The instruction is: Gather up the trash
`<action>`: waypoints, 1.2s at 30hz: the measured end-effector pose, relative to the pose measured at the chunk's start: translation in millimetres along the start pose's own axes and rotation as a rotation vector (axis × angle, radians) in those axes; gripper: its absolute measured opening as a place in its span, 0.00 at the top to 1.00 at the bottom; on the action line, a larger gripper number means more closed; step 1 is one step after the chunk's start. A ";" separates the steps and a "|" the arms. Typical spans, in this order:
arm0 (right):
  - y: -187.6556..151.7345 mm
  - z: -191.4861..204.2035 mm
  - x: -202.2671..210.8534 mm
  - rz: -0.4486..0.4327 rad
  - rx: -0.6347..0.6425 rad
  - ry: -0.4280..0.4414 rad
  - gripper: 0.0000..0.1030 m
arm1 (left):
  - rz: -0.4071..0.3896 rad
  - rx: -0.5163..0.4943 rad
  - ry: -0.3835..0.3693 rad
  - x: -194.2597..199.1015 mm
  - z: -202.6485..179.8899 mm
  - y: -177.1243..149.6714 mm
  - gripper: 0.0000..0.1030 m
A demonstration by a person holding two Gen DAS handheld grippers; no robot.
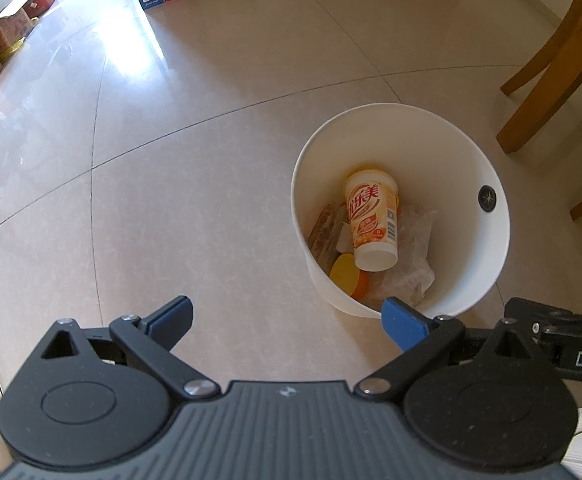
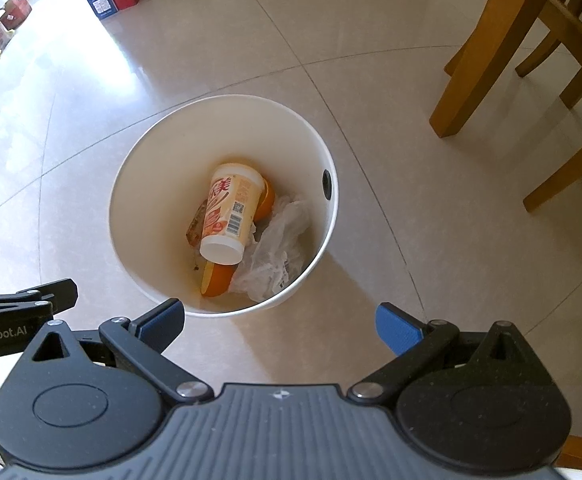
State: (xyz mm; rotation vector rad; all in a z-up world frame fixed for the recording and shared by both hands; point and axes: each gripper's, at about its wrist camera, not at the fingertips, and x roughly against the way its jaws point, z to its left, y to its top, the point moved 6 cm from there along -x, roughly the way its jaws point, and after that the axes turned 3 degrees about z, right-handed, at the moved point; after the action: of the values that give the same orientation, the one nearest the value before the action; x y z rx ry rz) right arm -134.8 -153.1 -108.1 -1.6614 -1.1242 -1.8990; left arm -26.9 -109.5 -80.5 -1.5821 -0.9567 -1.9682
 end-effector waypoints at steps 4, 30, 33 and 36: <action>-0.3 -0.1 0.2 -0.002 -0.003 0.003 0.00 | 0.003 0.002 0.001 -0.6 -1.1 0.2 0.03; 0.8 0.2 2.0 0.001 -0.009 0.012 0.00 | 0.008 0.006 -0.002 -0.3 -1.7 1.9 0.03; 0.8 -0.2 1.8 0.003 -0.011 0.012 0.00 | 0.009 0.004 0.001 0.1 -2.0 1.9 0.03; 1.0 -0.2 1.8 0.001 -0.009 0.013 0.00 | 0.011 0.002 0.001 0.1 -2.3 2.3 0.03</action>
State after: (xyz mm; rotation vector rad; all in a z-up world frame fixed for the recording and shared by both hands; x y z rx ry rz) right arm -134.6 -153.5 -106.1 -1.6514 -1.1116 -1.9140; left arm -26.8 -112.8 -80.1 -1.5817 -0.9473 -1.9600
